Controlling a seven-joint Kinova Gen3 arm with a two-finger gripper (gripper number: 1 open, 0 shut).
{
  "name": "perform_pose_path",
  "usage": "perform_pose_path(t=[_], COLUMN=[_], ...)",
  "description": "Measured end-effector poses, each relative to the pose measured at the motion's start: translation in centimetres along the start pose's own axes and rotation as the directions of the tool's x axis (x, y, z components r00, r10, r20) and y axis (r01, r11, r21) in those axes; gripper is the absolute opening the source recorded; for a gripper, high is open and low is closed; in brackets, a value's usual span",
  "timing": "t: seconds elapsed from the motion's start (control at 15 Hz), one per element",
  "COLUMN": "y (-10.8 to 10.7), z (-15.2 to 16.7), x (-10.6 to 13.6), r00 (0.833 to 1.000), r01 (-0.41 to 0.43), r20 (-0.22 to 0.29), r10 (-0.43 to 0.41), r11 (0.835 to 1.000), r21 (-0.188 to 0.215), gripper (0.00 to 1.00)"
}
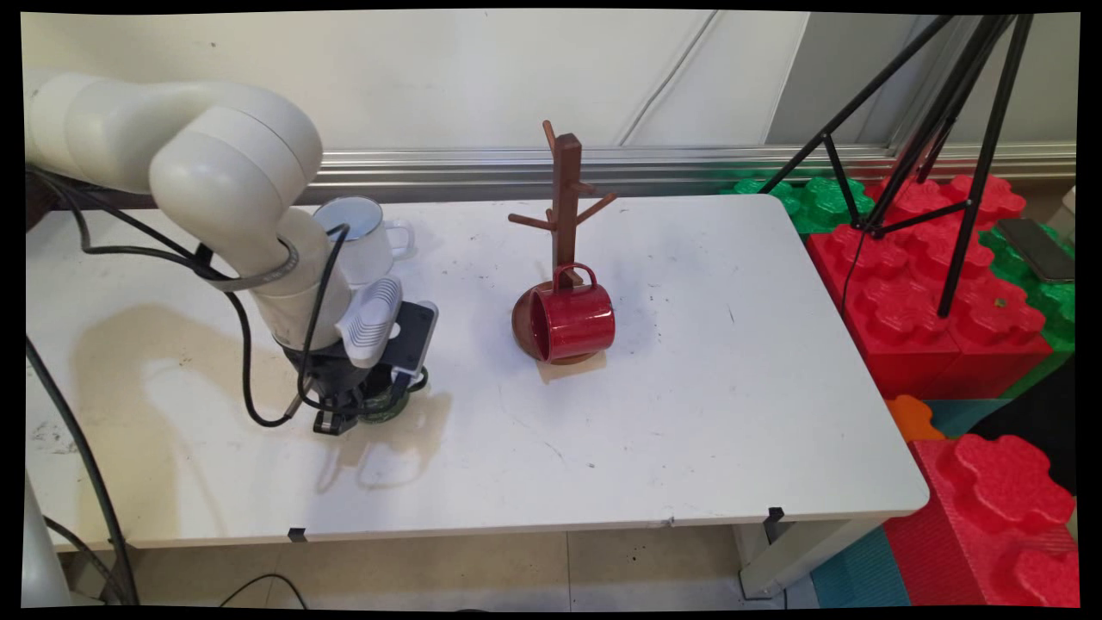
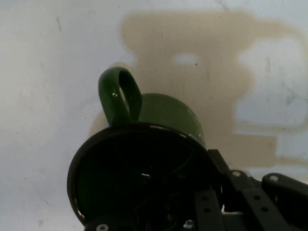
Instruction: Place the picked object on the table
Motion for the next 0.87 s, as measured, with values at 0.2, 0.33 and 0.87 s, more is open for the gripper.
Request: perform_pose_path(t=[0.2, 0.33, 0.87], y=[-0.1, -0.2, -0.7], z=[0.7, 1.0, 1.2], x=[0.2, 0.3, 0.3], r00=[1.0, 1.0, 0.999], r01=[0.006, 0.011, 0.033], r20=[0.018, 0.026, 0.03], r10=[-0.006, -0.011, -0.034], r11=[1.0, 1.0, 0.999], r21=[0.0, 0.002, 0.029], gripper=[0.0, 1.0, 1.0])
